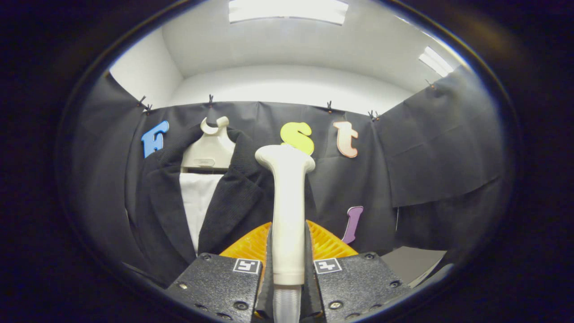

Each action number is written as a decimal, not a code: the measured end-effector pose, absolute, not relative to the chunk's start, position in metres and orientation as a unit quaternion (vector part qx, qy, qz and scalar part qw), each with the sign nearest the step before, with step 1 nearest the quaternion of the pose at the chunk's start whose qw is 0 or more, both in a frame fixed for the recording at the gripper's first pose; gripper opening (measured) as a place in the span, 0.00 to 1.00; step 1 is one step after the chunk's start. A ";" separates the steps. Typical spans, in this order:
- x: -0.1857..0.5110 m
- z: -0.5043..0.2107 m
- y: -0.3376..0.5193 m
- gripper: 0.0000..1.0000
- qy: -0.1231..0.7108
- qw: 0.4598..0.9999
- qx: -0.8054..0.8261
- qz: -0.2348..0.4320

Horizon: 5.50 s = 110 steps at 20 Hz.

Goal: Iron the clothes twice with a garment steamer, once on the left side and once on the right side.

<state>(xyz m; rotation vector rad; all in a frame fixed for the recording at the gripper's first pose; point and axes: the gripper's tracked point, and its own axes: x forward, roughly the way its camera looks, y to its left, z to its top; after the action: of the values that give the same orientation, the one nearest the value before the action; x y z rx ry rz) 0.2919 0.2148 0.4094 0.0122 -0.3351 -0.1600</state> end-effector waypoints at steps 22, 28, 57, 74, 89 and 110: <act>0.228 0.293 0.240 0.30 -0.100 0.991 -0.060 -0.061; 0.221 0.240 0.242 0.31 -0.056 0.995 -0.060 -0.059; 0.211 -0.024 0.245 0.31 0.170 0.978 -0.112 -0.051; 0.166 0.050 0.267 0.30 0.117 0.990 -0.069 -0.041; 0.211 0.349 0.388 0.30 -0.177 0.980 -0.090 0.021; 0.261 0.277 0.395 0.30 -0.130 0.987 -0.085 0.032</act>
<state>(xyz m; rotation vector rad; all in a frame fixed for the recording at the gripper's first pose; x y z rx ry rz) 0.2611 0.3954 0.2768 -0.1700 -0.2612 0.0645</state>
